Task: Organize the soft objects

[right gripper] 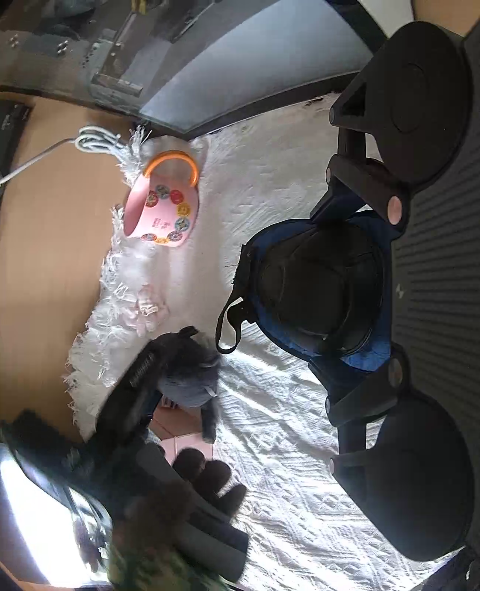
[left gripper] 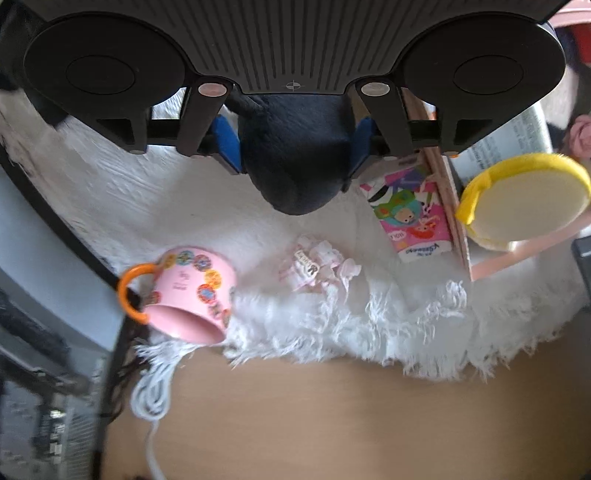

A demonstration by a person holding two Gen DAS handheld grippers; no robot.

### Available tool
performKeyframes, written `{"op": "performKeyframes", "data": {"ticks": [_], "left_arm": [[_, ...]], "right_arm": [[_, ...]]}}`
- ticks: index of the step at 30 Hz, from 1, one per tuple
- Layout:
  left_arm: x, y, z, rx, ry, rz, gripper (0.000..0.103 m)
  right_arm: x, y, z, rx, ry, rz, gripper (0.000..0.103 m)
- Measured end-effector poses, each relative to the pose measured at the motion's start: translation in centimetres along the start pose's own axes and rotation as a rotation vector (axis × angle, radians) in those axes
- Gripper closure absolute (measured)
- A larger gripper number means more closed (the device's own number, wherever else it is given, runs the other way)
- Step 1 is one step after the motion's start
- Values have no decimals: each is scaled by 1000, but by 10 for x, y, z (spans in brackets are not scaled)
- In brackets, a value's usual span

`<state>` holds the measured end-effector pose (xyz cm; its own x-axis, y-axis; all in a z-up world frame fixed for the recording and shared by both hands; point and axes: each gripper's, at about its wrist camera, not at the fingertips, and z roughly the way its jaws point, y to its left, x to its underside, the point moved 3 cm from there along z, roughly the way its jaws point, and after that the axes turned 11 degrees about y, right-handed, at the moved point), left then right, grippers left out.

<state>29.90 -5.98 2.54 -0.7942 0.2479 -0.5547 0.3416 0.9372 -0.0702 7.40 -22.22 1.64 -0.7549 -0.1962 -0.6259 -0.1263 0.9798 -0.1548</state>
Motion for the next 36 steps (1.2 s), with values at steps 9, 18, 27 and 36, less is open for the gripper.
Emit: {"op": "performKeyframes", "data": {"ticks": [9, 18, 27, 36], "left_arm": [[-9, -6, 23, -52, 102, 15, 25], [35, 0, -26, 116, 39, 2, 35], [140, 28, -100, 252, 140, -96, 35], [134, 139, -181, 81, -109, -276, 35]], "right_arm": [[6, -15, 11, -2, 39, 33, 25], [-6, -12, -13, -8, -4, -41, 25], [-19, 50, -43, -113, -30, -201, 25], [-53, 139, -67, -196, -138, -356, 25]]}}
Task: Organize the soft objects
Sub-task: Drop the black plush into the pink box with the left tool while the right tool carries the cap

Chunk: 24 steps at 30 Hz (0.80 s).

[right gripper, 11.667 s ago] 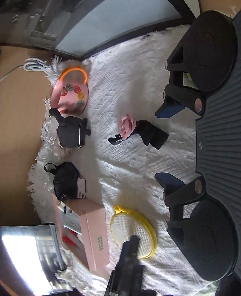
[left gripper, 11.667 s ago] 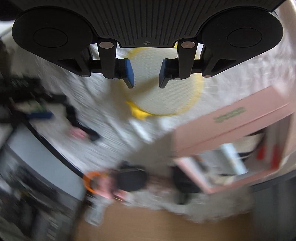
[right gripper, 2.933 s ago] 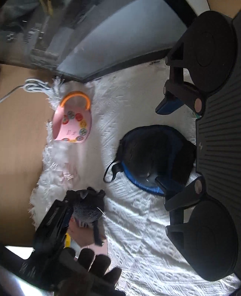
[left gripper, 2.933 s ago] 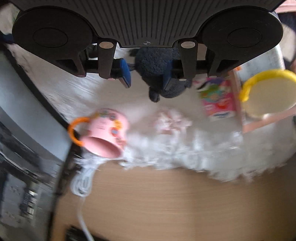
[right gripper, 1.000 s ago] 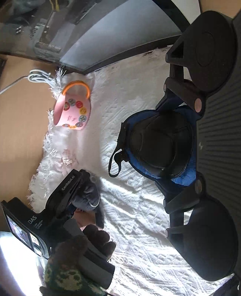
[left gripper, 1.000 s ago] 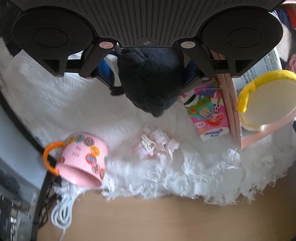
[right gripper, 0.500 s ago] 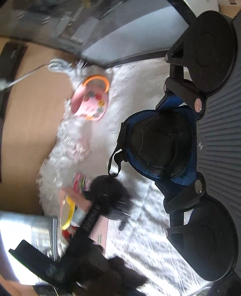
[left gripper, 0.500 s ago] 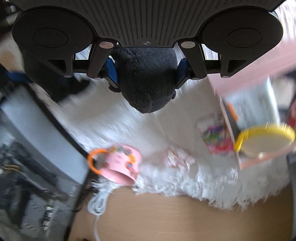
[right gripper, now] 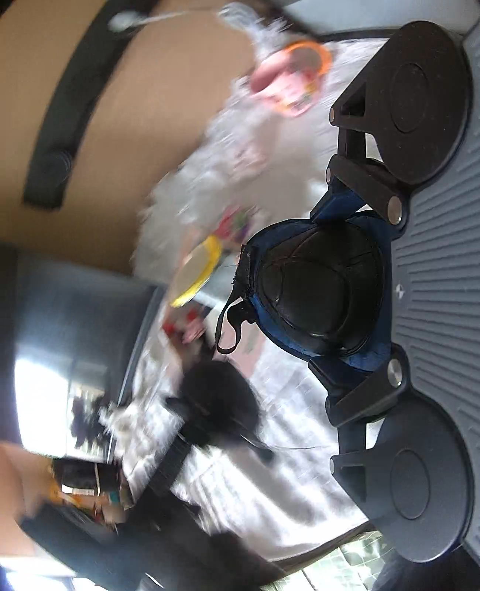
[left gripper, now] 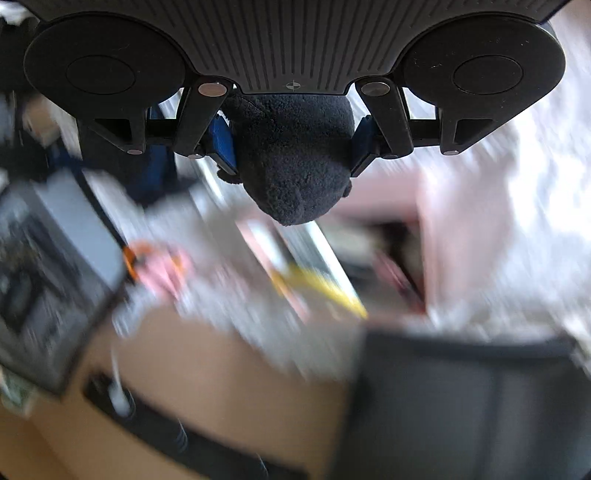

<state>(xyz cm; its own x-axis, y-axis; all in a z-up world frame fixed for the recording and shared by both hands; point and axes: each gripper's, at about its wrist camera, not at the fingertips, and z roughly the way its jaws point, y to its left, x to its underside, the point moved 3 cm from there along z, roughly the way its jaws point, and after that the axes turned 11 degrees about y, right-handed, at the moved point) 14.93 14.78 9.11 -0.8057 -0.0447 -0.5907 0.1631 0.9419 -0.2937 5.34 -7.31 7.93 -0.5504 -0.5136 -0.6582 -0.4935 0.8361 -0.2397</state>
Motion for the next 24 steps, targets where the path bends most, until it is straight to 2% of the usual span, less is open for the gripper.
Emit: {"op": "performKeyframes", "data": {"ticks": [3, 5, 9, 11, 13, 15, 18, 20, 24], "left_arm": [[-43, 19, -14, -45, -121, 0, 35], [-73, 26, -19, -49, -180, -3, 35], [-123, 41, -19, 35, -289, -64, 31], [-140, 51, -6, 91, -301, -117, 31], [-147, 61, 18, 82, -264, -147, 30], [-139, 72, 52, 10, -160, -170, 34], [-113, 83, 97, -40, -10, -172, 33], [-99, 86, 107, -52, 23, -151, 38], [-86, 81, 107, -47, 31, -84, 39]], "right_arm": [[-15, 20, -2, 4, -30, -52, 25], [-20, 29, -4, 6, -43, -74, 25], [-22, 34, -3, 26, -34, -67, 25], [-21, 31, -3, 49, -24, -46, 25], [-16, 26, -2, 64, -14, -13, 25], [-11, 22, -1, 79, -1, 25, 25], [-5, 14, 3, 107, 23, 74, 25], [-4, 10, 7, 109, 38, 98, 25], [-24, 2, 15, 108, 19, 107, 25]]}}
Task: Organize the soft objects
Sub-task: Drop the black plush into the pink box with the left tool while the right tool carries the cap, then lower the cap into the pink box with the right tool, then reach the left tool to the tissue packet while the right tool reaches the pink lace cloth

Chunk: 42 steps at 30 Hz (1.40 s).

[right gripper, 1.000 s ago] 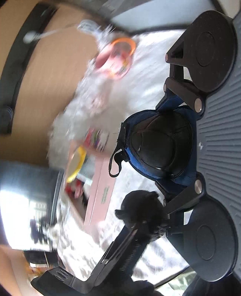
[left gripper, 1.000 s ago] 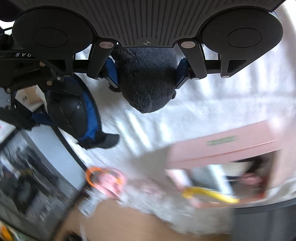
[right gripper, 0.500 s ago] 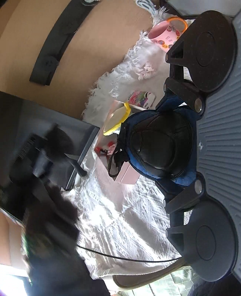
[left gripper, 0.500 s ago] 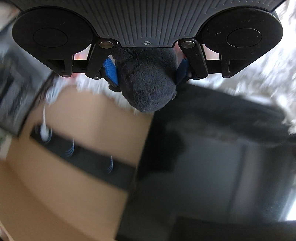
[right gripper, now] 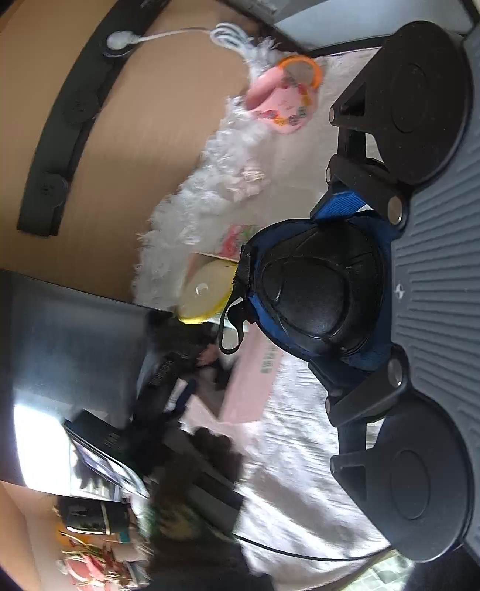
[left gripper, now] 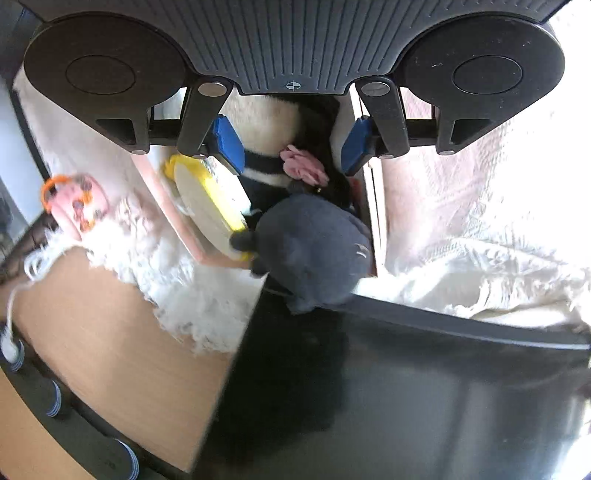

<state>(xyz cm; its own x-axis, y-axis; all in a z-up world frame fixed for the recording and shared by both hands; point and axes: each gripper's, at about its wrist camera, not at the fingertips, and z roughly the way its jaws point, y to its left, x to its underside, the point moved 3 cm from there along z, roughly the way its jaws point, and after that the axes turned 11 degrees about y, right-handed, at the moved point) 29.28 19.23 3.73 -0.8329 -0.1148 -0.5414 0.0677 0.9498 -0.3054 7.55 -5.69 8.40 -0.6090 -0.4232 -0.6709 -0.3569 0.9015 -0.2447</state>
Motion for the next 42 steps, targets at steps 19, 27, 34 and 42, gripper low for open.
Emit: {"op": "performKeyframes", "data": {"ticks": [19, 27, 34, 42], "left_arm": [[-58, 9, 7, 6, -32, -13, 48], [-21, -5, 31, 17, 48, 95, 60], [10, -19, -12, 19, -45, 94, 60], [67, -38, -55, 57, -25, 3, 60]], "right_arm": [[-131, -6, 158, -155, 40, 115, 22], [-82, -24, 130, -153, -6, 76, 22], [-78, -94, 128, -69, -22, 210, 21], [-87, -141, 213, -300, 176, 339, 54]]}}
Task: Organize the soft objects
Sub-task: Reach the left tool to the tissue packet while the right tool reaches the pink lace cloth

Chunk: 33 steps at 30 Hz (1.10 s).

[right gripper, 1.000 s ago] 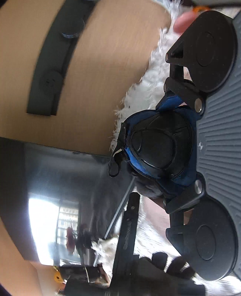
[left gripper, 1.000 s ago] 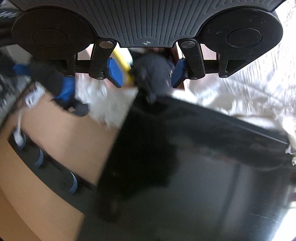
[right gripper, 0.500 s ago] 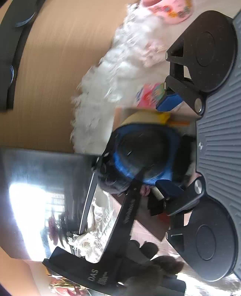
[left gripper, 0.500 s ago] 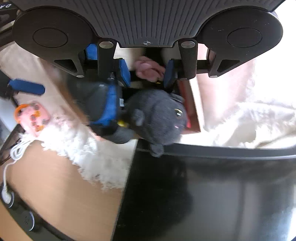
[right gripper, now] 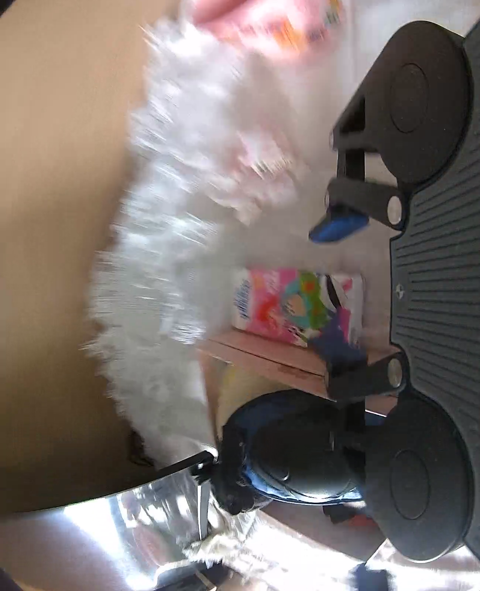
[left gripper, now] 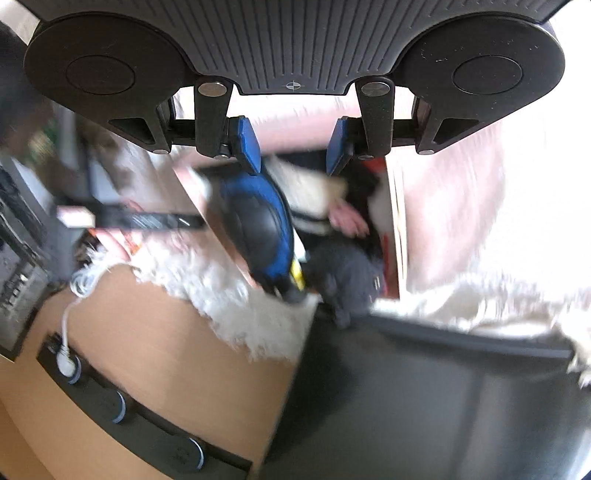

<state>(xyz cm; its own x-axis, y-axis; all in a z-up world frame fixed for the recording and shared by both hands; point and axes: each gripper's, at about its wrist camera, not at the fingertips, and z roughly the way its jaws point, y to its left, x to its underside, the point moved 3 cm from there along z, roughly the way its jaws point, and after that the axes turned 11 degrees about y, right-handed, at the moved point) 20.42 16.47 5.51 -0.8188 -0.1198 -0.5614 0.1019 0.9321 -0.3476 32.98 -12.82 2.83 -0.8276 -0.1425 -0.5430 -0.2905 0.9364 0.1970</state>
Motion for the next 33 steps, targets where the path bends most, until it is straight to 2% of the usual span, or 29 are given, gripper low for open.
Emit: {"op": "performKeyframes", "data": {"ticks": [3, 5, 6, 7, 9, 11, 16, 20, 22, 25, 30, 32, 33], "left_arm": [[25, -7, -3, 14, 54, -21, 60], [40, -11, 0, 10, 94, -28, 60], [46, -12, 2, 6, 113, -33, 60], [51, -14, 5, 4, 128, -37, 60], [55, -19, 10, 3, 148, -40, 60], [55, -30, 15, 14, 153, -17, 60], [47, -64, 32, 65, 156, 64, 60], [41, -97, 50, 115, 166, 133, 60], [36, -114, 61, 126, 178, 151, 60], [32, -137, 79, 133, 199, 172, 60], [1, -169, 108, 137, 178, 179, 60], [-10, -182, 116, 122, 164, 186, 60], [-12, -187, 118, 116, 154, 199, 60]], "right_arm": [[-2, -2, 23, -99, 60, 2, 52], [-3, -3, 27, -116, 53, 3, 51], [-2, -3, 26, -123, 53, 1, 54], [-1, -3, 24, -120, 50, 3, 66], [3, -2, 10, -99, 32, -4, 78], [12, -2, -10, -78, 15, -8, 83], [52, -19, -70, -15, -17, 11, 84], [103, -45, -116, 97, -34, 69, 84], [129, -56, -131, 170, -29, 106, 84], [161, -73, -144, 201, -7, 160, 84], [184, -80, -155, 234, -17, 170, 79], [183, -74, -159, 277, -40, 121, 64], [179, -69, -161, 297, -60, 81, 47]]}}
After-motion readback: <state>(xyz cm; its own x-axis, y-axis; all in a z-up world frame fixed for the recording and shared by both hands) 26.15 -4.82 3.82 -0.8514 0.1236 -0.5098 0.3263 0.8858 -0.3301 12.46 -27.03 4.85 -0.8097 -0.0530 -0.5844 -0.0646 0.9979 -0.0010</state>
